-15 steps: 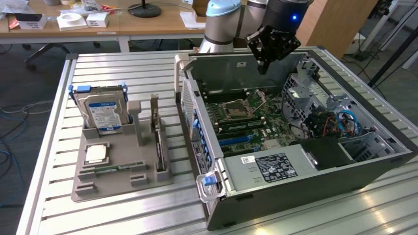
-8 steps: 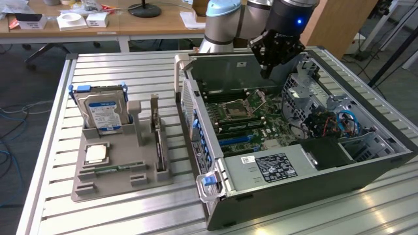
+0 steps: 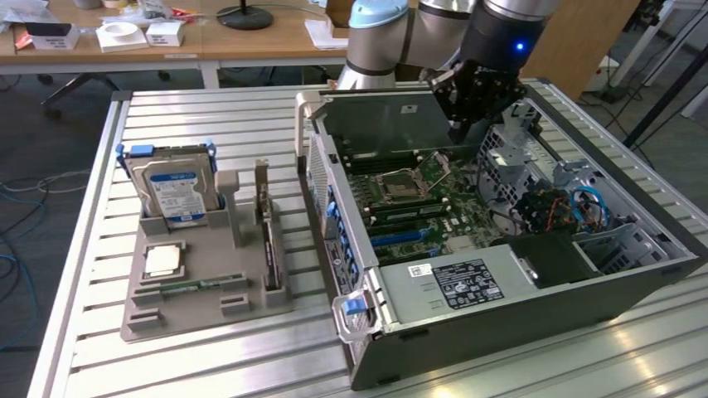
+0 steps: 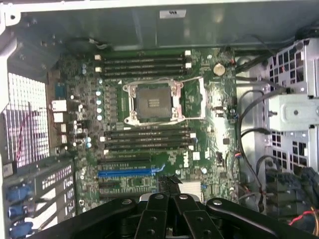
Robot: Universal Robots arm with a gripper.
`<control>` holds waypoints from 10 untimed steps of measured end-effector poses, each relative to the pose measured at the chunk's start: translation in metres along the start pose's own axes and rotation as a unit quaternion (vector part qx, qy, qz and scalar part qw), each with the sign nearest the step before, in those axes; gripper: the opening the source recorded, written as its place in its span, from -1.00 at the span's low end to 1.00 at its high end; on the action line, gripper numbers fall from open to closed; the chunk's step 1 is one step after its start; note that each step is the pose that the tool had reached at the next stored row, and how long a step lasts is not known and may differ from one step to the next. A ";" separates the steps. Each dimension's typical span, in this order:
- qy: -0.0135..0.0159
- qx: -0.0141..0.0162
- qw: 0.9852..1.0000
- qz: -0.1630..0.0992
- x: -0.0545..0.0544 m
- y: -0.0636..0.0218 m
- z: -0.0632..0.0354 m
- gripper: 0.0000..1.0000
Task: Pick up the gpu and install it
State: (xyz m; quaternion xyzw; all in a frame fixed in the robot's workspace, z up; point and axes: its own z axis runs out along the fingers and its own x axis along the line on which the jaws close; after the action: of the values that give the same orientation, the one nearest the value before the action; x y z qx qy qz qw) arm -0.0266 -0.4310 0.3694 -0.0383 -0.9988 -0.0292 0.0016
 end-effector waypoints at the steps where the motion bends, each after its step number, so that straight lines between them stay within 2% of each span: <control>1: 0.000 0.000 1.000 0.000 0.000 -0.0022 -0.0001 -0.80; 8: 0.000 0.001 1.000 0.000 -0.001 -0.0032 -0.0001 -0.80; 10: 0.000 0.001 1.000 0.000 -0.005 -0.0029 -0.0002 -0.80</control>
State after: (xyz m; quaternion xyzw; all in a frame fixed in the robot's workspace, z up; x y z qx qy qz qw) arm -0.0219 -0.4343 0.3694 -0.0383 -0.9989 -0.0285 0.0016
